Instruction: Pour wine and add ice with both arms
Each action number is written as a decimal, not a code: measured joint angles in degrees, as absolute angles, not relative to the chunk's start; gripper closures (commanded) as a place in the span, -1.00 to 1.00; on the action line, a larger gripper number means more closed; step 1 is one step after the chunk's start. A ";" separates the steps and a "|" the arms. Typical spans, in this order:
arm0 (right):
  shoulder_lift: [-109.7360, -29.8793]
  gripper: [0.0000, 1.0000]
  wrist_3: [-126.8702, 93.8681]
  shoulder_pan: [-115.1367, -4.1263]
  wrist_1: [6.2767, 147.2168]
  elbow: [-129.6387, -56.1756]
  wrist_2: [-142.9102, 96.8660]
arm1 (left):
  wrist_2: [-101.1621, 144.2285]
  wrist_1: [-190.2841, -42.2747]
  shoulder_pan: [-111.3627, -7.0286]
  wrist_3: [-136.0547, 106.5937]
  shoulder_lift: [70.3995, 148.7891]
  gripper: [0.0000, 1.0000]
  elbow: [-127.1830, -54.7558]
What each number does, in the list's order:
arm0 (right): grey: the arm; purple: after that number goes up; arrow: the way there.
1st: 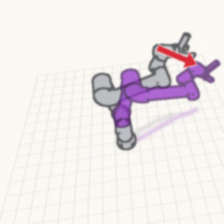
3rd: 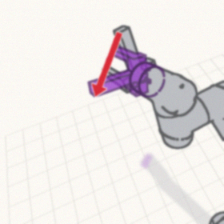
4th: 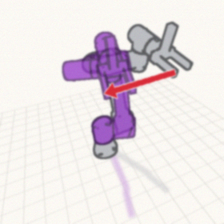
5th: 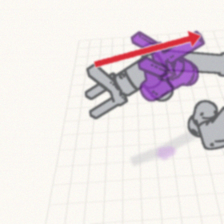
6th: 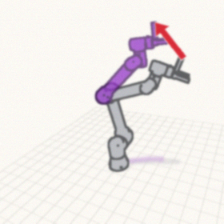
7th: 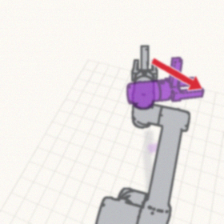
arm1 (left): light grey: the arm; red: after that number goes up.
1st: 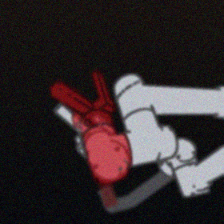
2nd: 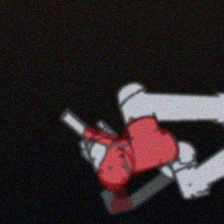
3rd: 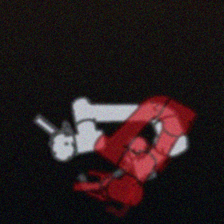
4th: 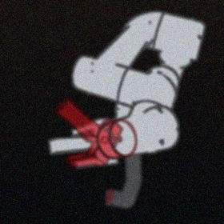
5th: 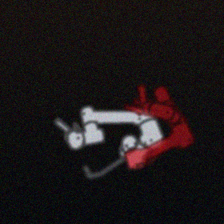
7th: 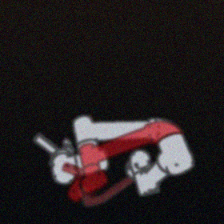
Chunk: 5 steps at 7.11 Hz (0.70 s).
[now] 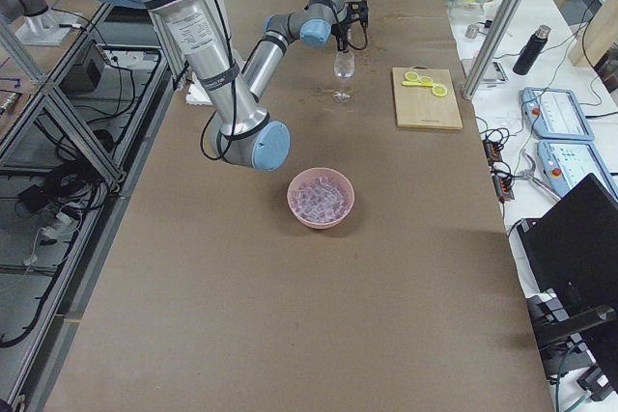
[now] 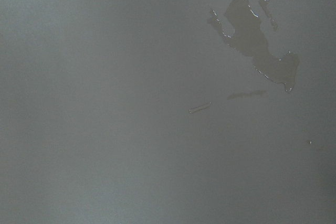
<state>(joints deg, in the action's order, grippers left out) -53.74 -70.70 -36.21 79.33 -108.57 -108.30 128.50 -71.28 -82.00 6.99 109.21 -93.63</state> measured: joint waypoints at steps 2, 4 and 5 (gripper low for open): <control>-53.56 -1.00 -70.45 -36.25 79.46 -108.50 -108.30 | 128.50 -71.24 -82.10 6.67 109.24 -0.98 -93.80; -53.71 -1.00 -69.82 -37.88 80.55 -108.76 -109.83 | 128.45 -71.83 -82.88 6.78 109.33 -0.98 -93.96; -54.54 -1.00 -68.06 -40.29 82.99 -109.25 -112.66 | 128.38 -72.65 -83.33 6.86 109.46 -0.98 -93.74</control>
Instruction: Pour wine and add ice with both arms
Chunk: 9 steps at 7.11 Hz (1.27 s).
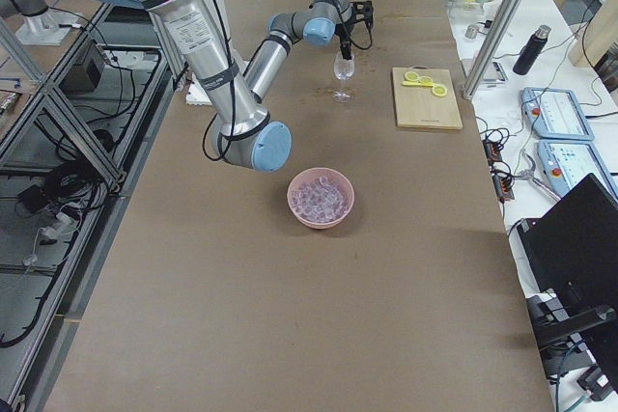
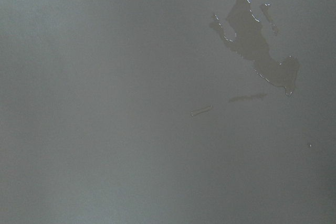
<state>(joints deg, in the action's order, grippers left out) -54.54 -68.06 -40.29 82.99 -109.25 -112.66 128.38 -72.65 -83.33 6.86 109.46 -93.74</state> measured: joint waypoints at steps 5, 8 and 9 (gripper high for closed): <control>-69.11 -1.00 -31.01 -63.68 99.08 -112.25 -129.96 | 128.71 -73.06 -86.80 6.88 109.44 -0.98 -91.29; -80.14 -1.00 1.02 -79.74 98.83 -98.98 -136.45 | 128.84 -73.41 -90.19 7.95 108.85 -0.98 -88.20; -81.66 -1.00 7.77 -83.21 98.67 -94.17 -136.62 | 128.87 -73.68 -91.45 10.03 107.56 -0.98 -87.41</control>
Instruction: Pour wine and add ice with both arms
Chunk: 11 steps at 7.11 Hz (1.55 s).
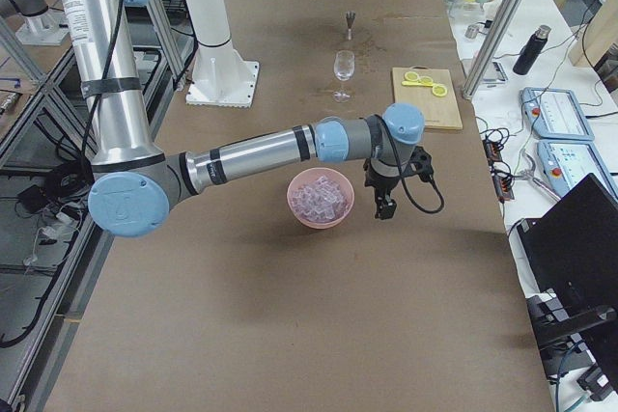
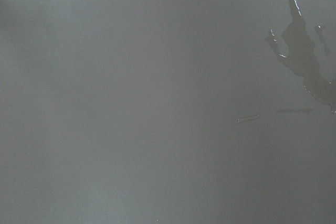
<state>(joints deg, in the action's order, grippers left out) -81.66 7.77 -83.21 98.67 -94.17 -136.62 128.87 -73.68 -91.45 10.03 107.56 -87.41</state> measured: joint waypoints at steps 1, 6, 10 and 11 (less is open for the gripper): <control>-83.14 -1.00 11.51 -85.65 98.60 -91.13 -136.32 | 128.90 -74.15 -92.65 11.91 106.09 -0.98 -87.09; -84.98 -1.00 13.54 -90.87 99.32 -89.81 -133.90 | 128.92 -78.90 -93.94 13.04 101.60 -0.98 -84.29; -86.70 -1.00 13.56 -93.95 99.47 -89.88 -135.23 | 128.93 -87.92 -94.03 12.72 96.18 -0.98 -83.09; -86.95 -1.00 13.54 -94.16 99.43 -89.88 -135.43 | 128.94 -88.00 -94.04 12.72 95.85 -0.98 -83.34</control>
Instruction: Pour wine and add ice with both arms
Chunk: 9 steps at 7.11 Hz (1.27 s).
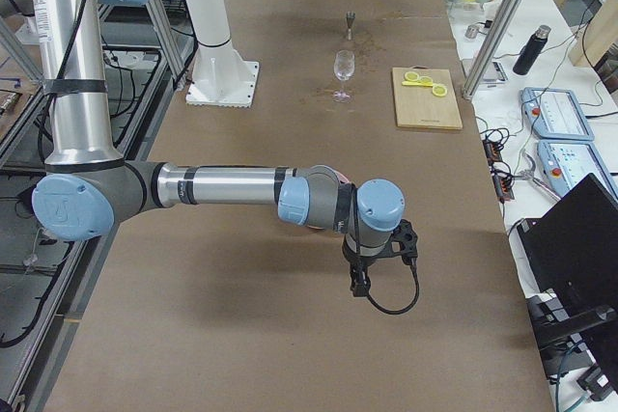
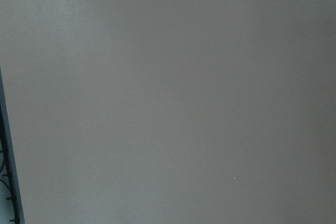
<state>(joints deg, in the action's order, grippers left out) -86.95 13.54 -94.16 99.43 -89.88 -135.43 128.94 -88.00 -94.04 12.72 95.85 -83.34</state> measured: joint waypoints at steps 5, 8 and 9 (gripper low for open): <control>-87.16 -1.00 13.46 -94.69 99.43 -90.11 -136.09 | 131.38 -87.35 -94.04 12.32 95.71 -0.98 -84.16; -87.18 -1.00 13.37 -94.74 99.48 -90.48 -136.36 | 133.40 -87.28 -94.03 8.52 95.53 -0.98 -84.94; -87.18 -1.00 13.36 -94.74 99.49 -90.50 -136.39 | 133.47 -87.28 -93.99 8.22 95.49 -0.98 -85.03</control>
